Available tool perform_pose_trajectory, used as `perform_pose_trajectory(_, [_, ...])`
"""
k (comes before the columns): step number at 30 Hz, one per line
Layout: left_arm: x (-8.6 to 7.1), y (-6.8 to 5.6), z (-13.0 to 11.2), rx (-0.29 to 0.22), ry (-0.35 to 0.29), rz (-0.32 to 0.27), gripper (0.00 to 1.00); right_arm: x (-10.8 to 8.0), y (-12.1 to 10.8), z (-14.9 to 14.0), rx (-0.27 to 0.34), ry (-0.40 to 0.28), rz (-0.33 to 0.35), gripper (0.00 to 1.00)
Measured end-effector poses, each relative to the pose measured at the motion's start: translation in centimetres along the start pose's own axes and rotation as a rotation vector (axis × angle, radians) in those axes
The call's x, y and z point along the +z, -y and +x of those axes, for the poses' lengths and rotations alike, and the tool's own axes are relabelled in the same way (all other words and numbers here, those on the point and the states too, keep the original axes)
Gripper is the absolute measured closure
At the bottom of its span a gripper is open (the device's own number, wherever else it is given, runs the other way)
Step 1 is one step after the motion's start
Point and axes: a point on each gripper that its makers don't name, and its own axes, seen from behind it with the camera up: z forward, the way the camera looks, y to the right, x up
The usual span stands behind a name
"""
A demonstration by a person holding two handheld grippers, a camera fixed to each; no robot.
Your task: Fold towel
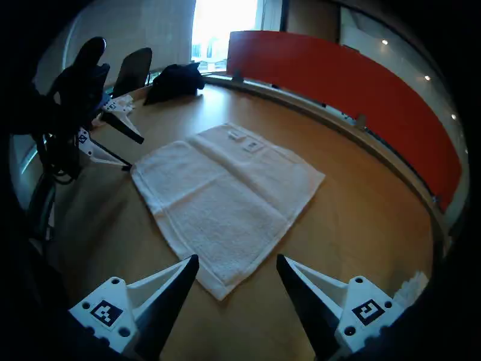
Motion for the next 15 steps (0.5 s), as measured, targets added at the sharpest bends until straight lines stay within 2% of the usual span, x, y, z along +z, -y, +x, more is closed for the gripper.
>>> perform_pose_trajectory(11, [0.9,-0.7,-1.7,-0.011,0.057,-0.023,0.03,0.5,0.6,-2.1,-0.01,0.049,0.031,0.01])
perform_pose_trajectory(15, [1.1,-1.0,-2.0,-0.01,0.071,-0.034,0.03,0.6,0.7,-2.6,-0.006,0.061,0.04,0.05])
